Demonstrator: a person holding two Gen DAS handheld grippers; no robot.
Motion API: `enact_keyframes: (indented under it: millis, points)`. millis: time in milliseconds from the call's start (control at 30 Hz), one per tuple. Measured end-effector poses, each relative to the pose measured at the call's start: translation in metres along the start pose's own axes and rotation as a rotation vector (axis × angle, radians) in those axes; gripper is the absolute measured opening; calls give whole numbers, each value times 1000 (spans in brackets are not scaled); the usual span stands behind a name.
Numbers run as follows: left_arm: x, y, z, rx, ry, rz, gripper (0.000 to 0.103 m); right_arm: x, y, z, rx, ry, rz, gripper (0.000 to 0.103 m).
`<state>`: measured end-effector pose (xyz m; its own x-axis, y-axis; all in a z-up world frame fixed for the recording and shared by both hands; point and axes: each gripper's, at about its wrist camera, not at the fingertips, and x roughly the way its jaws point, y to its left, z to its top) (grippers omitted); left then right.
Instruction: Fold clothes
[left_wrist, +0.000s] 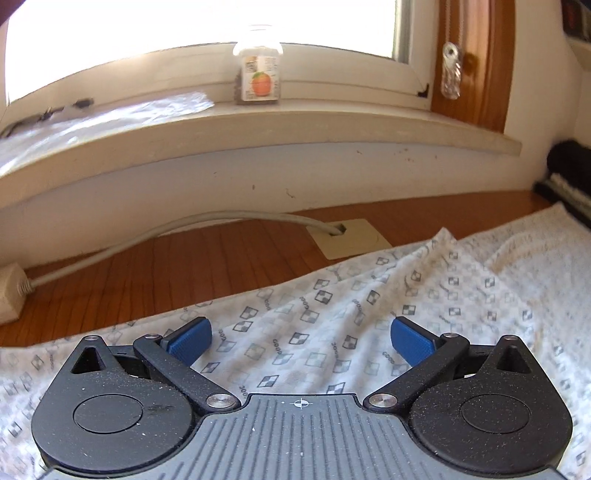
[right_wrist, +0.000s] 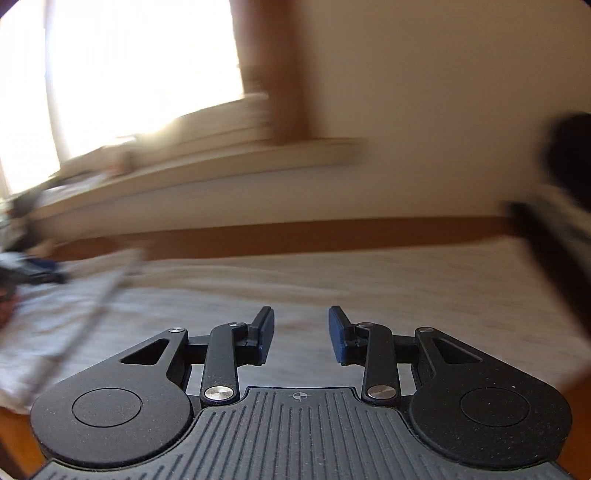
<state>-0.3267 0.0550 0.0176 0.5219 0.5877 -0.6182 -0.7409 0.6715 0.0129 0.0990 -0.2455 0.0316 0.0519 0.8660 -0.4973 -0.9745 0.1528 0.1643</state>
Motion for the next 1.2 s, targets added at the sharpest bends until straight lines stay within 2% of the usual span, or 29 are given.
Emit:
enact_keyframes:
  millis: [100,133,233,300,367,467,500,533,633,733,800,867,933,1000,1133,1200]
  points:
    - [2,-11,1,55,-4,22,103,-19,-67,-6,88,7,-150,33]
    - [3,-14,2,60,-6,24,103,-22,-81,-8,113,5,-175,33]
    - [6,-23,12,42,-14,3,103,-32,-116,-14,199,-10,-219,33]
    - [9,-32,24,45,-27,-23,103,-33,-126,-18,221,-26,-209,33]
    - [13,-44,40,73,-49,-61,102,-29,-117,-19,198,-35,-171,33]
    - [27,-65,65,147,-65,-105,89,-21,-99,-20,151,-41,-109,34]
    - [35,-73,72,172,-54,-120,77,-16,-90,-19,128,-37,-89,34]
    - [43,-80,79,196,-35,-137,70,-10,-80,-17,104,-33,-69,34]
    - [66,-101,93,274,31,-182,70,5,-53,-11,38,-16,-21,37]
    - [80,-115,93,328,72,-159,71,16,-35,-5,3,-9,21,40]
    - [81,-115,89,323,71,-176,69,19,-23,-3,-18,-12,49,41]
    - [78,-110,84,296,63,-182,49,24,-11,-2,-43,-10,73,41]
    - [74,-104,79,258,58,-178,21,29,2,1,-72,-3,92,42]
    - [67,-98,73,225,42,-212,6,37,16,6,-97,2,112,42]
    - [43,-92,60,206,-49,-202,4,58,46,21,-128,6,168,42]
    - [23,-85,52,152,-105,-215,4,72,66,31,-148,11,200,42]
